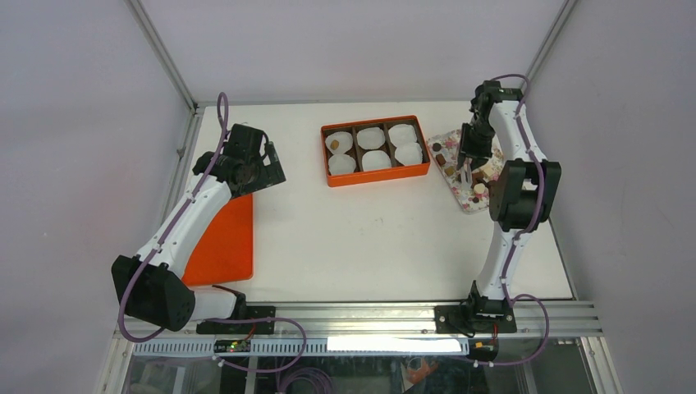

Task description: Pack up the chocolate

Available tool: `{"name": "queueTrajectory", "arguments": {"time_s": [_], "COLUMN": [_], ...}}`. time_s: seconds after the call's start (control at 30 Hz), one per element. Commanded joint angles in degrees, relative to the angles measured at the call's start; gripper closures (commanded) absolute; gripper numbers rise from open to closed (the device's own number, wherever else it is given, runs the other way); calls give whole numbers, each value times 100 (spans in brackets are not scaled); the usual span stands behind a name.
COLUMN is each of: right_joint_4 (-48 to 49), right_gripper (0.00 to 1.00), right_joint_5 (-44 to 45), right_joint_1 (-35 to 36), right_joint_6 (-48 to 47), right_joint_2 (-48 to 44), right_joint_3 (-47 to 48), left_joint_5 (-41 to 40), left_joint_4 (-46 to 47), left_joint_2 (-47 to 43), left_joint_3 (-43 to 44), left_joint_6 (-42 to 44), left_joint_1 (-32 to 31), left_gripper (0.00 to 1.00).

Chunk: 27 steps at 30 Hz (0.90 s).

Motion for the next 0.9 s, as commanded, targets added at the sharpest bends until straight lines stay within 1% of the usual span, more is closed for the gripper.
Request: {"name": "queueTrajectory", "arguments": {"time_s": [0.0, 0.13, 0.23, 0.4, 0.63, 0.77, 0.87], "right_joint_4": [52, 0, -89, -162, 68, 137, 202], "right_gripper": [100, 100, 100, 100, 100, 100, 100], "right_joint_5": [-81, -117, -226, -344, -762, -860, -938], "right_joint_1": [-3, 182, 552, 1450, 2825, 3384, 3648], "right_joint_6": [67, 68, 74, 278, 629, 710, 761], "right_joint_2": [-726, -1136, -1342, -1404, -789, -284, 35], "right_joint_3": [58, 100, 278, 708, 1341, 1582, 1641], "left_joint_5": [-15, 34, 79, 74, 32, -4, -12], "left_joint_4": [179, 187, 179, 183, 179, 179, 179], "left_joint_2": [-188, -143, -92, -100, -121, -173, -206], "left_joint_3": [97, 100, 108, 105, 72, 30, -3], "left_joint_6": [-11, -10, -32, -55, -63, -72, -72], "left_joint_1": [60, 60, 60, 60, 60, 60, 60], "left_gripper": [1, 1, 1, 1, 1, 1, 1]}}
